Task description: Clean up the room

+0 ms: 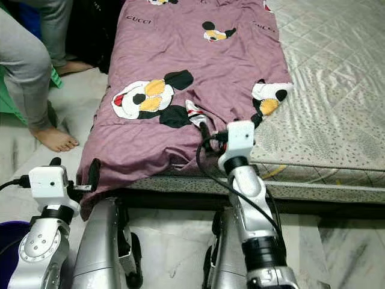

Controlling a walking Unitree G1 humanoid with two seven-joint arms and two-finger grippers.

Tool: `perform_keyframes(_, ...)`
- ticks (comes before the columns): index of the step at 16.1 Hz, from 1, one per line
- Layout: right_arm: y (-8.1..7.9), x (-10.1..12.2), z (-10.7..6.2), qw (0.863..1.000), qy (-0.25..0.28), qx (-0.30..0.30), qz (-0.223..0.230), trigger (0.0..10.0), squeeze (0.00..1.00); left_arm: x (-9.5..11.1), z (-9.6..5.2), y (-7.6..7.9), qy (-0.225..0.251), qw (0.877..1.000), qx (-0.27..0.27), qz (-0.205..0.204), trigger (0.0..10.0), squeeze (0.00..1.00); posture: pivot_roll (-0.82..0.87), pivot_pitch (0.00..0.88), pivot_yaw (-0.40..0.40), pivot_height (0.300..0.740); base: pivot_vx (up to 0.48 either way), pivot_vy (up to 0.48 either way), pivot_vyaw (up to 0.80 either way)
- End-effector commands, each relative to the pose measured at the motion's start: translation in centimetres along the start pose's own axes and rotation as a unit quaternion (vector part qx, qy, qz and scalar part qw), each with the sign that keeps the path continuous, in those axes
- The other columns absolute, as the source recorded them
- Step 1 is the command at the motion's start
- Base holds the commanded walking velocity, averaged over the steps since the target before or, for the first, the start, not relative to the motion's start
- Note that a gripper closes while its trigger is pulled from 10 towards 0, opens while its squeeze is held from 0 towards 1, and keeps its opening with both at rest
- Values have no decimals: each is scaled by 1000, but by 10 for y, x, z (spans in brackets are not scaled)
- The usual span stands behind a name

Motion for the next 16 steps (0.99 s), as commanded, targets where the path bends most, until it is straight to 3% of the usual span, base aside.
perform_keyframes(1, 0, -1, 0, 1000, -3, -5, 0, 10000, 0, 0, -3, 0, -4, 1000, 3, 6, 10000, 0, 57, 268, -57, 532, 0, 0, 0)
perform_keyframes(4, -31, -10, 15, 999, -23, 29, -17, 10000, 0, 1, -2, 8, -2, 1000, -12, 10, 10000, 0, 62, 270, -54, 532, 0, 0, 0)
perform_keyframes(6, -39, -7, 31, 999, -29, 24, -28, 10000, 0, 5, -2, 13, 5, 1000, -23, 18, 10000, 0, 83, 272, -57, 532, 0, 0, 0)
perform_keyframes(11, -31, -15, 50, 995, -72, -5, -62, 10000, 0, 7, -10, 10, 4, 1000, -17, 24, 10000, 0, 117, 287, -69, 532, 0, 0, 0)
perform_keyframes(16, -13, -29, 48, 988, -107, -36, -101, 10000, 0, 10, -27, 10, -6, 999, -19, 31, 10000, 0, 138, 339, -68, 532, 0, 0, 0)
Point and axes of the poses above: a point about 5 cm out from each wrist's last joint towards the gripper, its own z axis pointing out of the wrist towards the gripper, its own x axis along the axis of the wrist's last joint, y = z × x, the point moved 3 cm from there along z, pointing out of the wrist towards the gripper, and after that the axes turned 13 degrees about -z, right-handed, at the moved point
